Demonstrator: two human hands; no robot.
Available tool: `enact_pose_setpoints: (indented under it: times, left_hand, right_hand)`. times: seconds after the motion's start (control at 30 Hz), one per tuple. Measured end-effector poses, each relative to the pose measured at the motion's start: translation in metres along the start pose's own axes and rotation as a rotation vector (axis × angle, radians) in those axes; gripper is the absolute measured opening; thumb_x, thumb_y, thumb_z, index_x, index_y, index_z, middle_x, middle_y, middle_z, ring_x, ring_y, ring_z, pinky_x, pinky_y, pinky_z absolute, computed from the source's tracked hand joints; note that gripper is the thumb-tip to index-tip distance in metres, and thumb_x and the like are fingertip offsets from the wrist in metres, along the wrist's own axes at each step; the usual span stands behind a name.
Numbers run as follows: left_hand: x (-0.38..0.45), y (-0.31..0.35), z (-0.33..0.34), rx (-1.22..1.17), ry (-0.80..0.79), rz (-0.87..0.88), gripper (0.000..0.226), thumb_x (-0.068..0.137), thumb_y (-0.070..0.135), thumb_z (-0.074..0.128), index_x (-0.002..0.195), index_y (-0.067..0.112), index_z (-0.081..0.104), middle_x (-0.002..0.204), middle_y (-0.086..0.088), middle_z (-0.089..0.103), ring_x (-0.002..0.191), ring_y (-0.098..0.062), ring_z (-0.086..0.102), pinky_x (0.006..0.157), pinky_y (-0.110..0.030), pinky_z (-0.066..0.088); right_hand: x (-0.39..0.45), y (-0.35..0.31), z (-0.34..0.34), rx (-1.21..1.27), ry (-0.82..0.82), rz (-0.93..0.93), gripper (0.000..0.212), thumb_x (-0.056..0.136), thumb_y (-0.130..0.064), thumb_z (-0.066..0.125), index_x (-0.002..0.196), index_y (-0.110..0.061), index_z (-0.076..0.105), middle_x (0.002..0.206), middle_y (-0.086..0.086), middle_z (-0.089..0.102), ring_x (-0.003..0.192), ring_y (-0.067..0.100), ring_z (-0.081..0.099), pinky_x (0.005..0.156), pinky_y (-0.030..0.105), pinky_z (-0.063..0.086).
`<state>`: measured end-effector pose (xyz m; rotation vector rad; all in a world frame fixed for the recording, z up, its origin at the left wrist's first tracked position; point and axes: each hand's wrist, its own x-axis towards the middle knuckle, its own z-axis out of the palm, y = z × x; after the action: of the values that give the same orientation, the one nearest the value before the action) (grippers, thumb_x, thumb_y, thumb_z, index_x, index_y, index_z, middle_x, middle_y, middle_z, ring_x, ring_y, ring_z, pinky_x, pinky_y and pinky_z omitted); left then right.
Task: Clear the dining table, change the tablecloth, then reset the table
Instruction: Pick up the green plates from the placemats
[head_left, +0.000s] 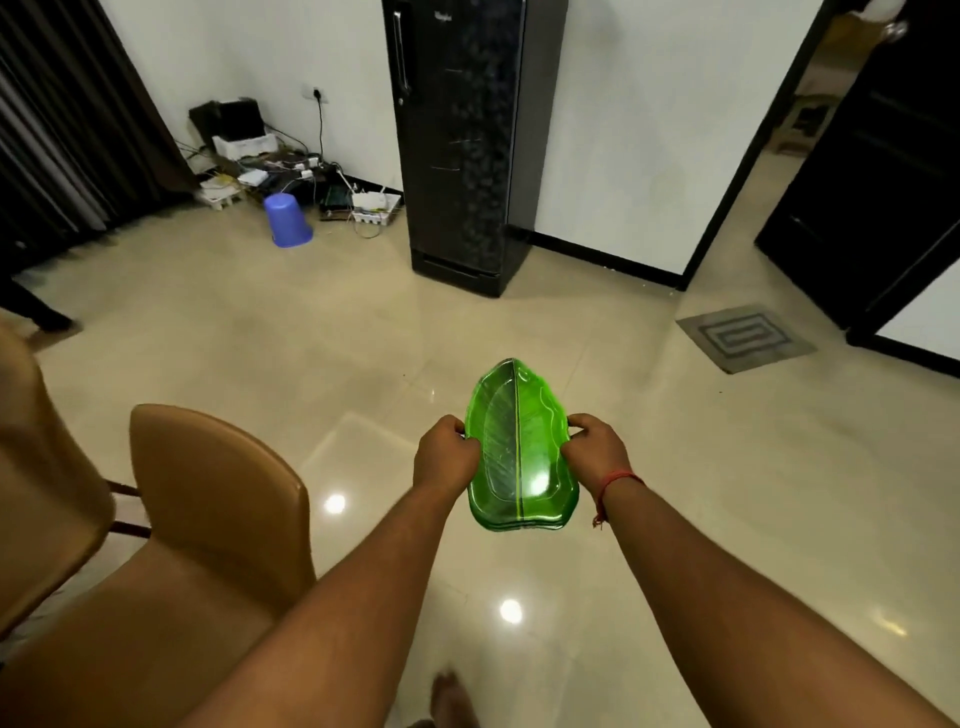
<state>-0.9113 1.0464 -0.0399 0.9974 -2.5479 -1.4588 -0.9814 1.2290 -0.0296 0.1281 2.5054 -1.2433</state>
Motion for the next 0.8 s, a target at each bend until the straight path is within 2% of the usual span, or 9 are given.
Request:
enact_pose_setpoints:
  times: [0.13, 0.23, 0.37, 0.43, 0.67, 0.8]
  left_hand:
    - [0.079, 0.03, -0.008, -0.041, -0.023, 0.014, 0.014, 0.081, 0.01, 0.057, 0.093, 0.017, 0.06, 0.094, -0.007, 0.067, 0.089, -0.028, 0.062, 0.075, -0.033, 0.049]
    - [0.134, 0.047, -0.021, -0.054, 0.003, 0.007, 0.014, 0.082, 0.01, 0.057, 0.093, 0.019, 0.058, 0.094, -0.007, 0.069, 0.089, -0.028, 0.063, 0.073, -0.032, 0.048]
    - [0.21, 0.054, -0.035, -0.057, 0.035, -0.039, 0.01, 0.08, 0.011, 0.058, 0.086, 0.019, 0.056, 0.09, -0.008, 0.069, 0.086, -0.029, 0.064, 0.074, -0.035, 0.05]
    - [0.251, 0.058, -0.043, -0.05, 0.065, -0.06, 0.009, 0.08, 0.012, 0.058, 0.087, 0.019, 0.057, 0.091, -0.008, 0.069, 0.085, -0.029, 0.064, 0.073, -0.035, 0.05]
    - [0.383, 0.07, -0.078, 0.013, 0.213, -0.192, 0.012, 0.081, 0.009, 0.056, 0.092, 0.014, 0.058, 0.094, -0.008, 0.068, 0.084, -0.027, 0.062, 0.065, -0.03, 0.043]
    - [0.445, 0.084, -0.113, -0.018, 0.318, -0.244, 0.011, 0.082, 0.011, 0.056, 0.092, 0.014, 0.057, 0.092, -0.007, 0.067, 0.083, -0.027, 0.063, 0.069, -0.033, 0.048]
  right_hand:
    - [0.069, -0.041, 0.008, -0.032, -0.005, 0.019, 0.048, 0.074, -0.005, 0.053, 0.118, -0.019, 0.067, 0.1, 0.007, 0.074, 0.092, 0.026, 0.069, 0.088, 0.039, 0.055]
    - [0.121, -0.082, 0.018, -0.036, 0.009, -0.017, 0.048, 0.076, -0.001, 0.052, 0.119, -0.018, 0.066, 0.094, 0.006, 0.074, 0.089, 0.026, 0.069, 0.084, 0.034, 0.055]
    - [0.191, -0.128, 0.045, -0.034, -0.082, -0.054, 0.048, 0.078, 0.003, 0.052, 0.119, -0.017, 0.066, 0.078, 0.002, 0.07, 0.082, 0.025, 0.068, 0.071, 0.027, 0.049]
    - [0.233, -0.151, 0.061, -0.046, -0.116, -0.079, 0.048, 0.078, 0.003, 0.052, 0.12, -0.016, 0.065, 0.075, 0.0, 0.069, 0.081, 0.024, 0.067, 0.07, 0.026, 0.048]
    - [0.369, -0.236, 0.131, -0.101, -0.299, -0.169, 0.044, 0.079, 0.0, 0.055, 0.118, -0.017, 0.066, 0.08, 0.002, 0.07, 0.087, 0.023, 0.065, 0.075, 0.026, 0.046]
    - [0.435, -0.306, 0.167, -0.148, -0.372, -0.241, 0.045, 0.077, -0.001, 0.055, 0.117, -0.018, 0.066, 0.091, 0.006, 0.072, 0.092, 0.025, 0.067, 0.079, 0.028, 0.049]
